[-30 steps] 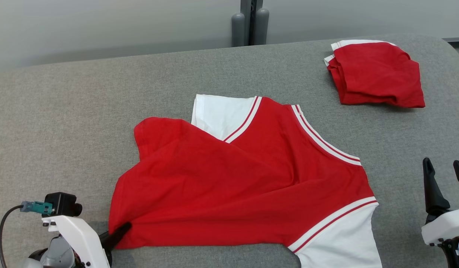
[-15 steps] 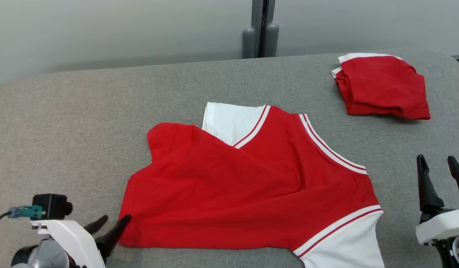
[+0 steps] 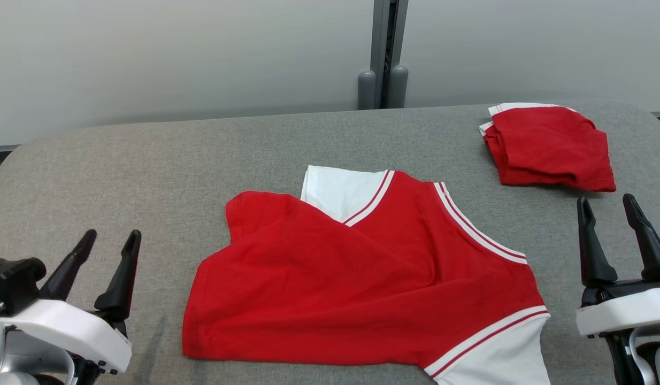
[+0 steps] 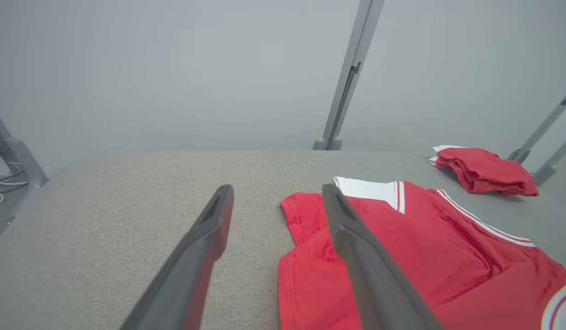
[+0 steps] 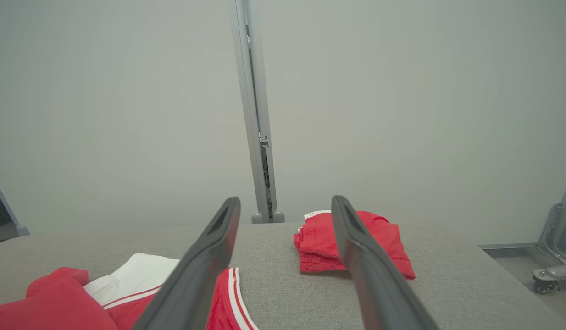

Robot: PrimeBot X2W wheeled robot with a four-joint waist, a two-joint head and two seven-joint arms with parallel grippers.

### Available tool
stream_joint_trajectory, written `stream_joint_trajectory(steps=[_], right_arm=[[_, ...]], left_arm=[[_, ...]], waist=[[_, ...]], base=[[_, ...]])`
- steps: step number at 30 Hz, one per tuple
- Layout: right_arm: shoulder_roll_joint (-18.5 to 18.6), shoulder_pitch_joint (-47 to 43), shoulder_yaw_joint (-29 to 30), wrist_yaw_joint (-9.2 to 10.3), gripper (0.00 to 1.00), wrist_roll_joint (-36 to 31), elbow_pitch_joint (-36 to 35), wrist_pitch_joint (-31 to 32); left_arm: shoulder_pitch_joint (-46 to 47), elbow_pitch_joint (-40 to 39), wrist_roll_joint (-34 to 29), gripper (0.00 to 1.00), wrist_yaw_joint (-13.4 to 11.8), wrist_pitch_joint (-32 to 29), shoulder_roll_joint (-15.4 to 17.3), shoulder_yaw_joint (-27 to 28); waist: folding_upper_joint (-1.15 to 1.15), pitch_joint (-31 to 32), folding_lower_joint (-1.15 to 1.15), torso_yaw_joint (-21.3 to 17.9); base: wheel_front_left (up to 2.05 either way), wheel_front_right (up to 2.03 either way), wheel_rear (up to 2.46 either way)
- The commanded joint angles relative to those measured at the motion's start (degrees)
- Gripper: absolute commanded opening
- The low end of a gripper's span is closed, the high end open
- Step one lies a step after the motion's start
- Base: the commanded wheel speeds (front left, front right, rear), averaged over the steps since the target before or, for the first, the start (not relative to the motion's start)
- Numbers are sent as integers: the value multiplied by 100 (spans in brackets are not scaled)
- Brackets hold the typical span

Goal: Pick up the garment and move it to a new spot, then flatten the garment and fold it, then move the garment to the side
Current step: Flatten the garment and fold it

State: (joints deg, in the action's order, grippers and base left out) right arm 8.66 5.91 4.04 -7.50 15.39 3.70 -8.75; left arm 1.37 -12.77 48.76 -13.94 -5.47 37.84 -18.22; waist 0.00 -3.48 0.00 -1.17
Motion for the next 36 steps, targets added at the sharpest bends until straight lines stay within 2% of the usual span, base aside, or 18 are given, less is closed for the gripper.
stream_joint_trajectory(steps=[1,2,3,7,11,13,17,24,36], right_arm=[[4,83,-27,1,100,-29,-27,-5],[1,112,-106,1,100,-17,-11,-26],[1,112,-106,1,100,-17,-11,-26],[-39,111,-174,1,100,60,62,-79],[-40,96,-288,1,100,48,126,-154],[-24,58,-374,1,100,54,117,-204],[-27,-34,-469,1,100,184,166,-313],[65,-245,-617,1,100,214,374,-516],[15,-267,-743,1,100,244,732,-634]], left_arm=[[5,-11,-82,100,-75,142,-48,63],[49,-26,-358,100,-175,568,-87,152],[49,-26,-358,100,-175,568,-87,152],[-2,46,-771,100,-292,1515,-340,290],[-150,220,-993,100,-416,1905,-624,312],[-199,301,-968,100,-431,1983,-849,371],[-314,584,-1380,100,-359,2050,-944,193],[-274,1066,-1727,100,-251,2071,-1405,191],[-430,1638,-2229,100,251,2069,-2024,530]], waist=[[0,18,0,-7],[0,35,0,-19],[0,35,0,-19],[0,36,0,-49],[0,17,0,-72],[0,9,0,-76],[0,11,0,-98],[0,102,0,-58],[0,124,0,-85]], base=[[0,0,0],[0,0,0],[0,0,0],[0,0,0],[0,0,0],[0,0,0],[0,0,0],[0,0,0],[0,0,0]])
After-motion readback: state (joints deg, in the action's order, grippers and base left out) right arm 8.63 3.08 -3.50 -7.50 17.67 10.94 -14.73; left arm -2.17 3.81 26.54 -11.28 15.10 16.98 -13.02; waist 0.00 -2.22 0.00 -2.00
